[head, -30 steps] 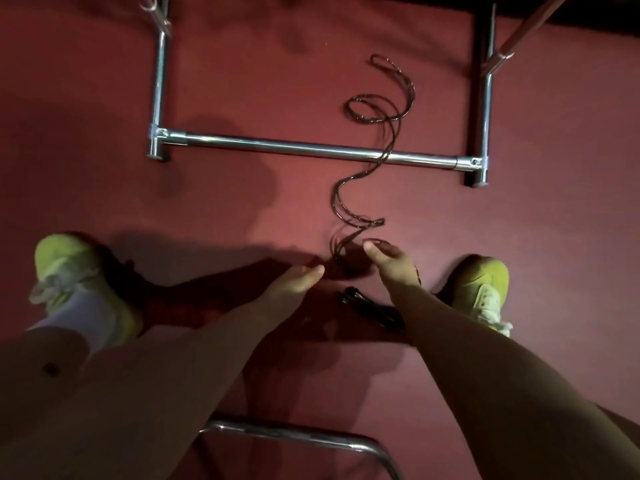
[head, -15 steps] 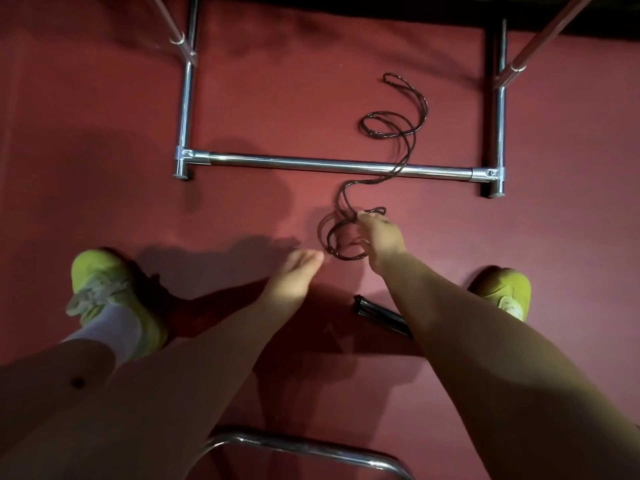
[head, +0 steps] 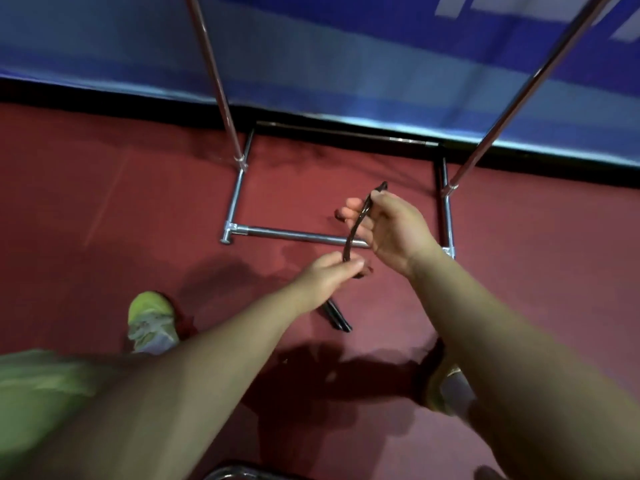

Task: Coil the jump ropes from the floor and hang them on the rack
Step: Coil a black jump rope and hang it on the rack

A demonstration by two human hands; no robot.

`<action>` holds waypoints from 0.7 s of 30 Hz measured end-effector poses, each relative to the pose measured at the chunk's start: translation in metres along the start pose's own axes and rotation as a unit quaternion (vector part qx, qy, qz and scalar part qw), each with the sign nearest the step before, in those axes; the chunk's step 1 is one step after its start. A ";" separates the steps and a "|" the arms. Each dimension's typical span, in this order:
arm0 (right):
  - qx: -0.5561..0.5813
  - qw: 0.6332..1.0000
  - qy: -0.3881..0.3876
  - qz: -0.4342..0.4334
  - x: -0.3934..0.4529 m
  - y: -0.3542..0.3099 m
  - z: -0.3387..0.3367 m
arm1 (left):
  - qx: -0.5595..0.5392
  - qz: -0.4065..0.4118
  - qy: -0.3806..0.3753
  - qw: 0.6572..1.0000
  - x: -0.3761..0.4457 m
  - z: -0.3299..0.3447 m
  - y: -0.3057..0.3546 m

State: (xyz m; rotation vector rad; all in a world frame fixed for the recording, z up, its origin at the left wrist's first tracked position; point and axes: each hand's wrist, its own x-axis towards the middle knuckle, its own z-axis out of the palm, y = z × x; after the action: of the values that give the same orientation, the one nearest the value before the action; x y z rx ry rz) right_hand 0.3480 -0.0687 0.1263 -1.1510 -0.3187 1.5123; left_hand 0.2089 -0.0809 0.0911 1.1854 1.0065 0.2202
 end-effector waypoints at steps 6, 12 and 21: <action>-0.031 0.997 -0.058 0.035 -0.050 -0.041 0.007 | 0.070 0.066 -0.024 0.995 -0.055 -0.018 0.064; -0.226 0.962 -0.153 0.028 -0.094 -0.034 0.019 | -0.007 0.134 0.052 0.990 -0.086 -0.032 0.131; -0.322 0.935 -0.093 -0.118 -0.109 -0.036 0.064 | -0.152 0.164 0.121 0.967 -0.078 -0.044 0.130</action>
State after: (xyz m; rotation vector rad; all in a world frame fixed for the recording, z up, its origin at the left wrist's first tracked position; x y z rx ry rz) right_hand 0.3052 -0.1275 0.2356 -1.4072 -1.1065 1.3352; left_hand 0.1766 -0.0471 0.2412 1.0513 0.9410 0.7719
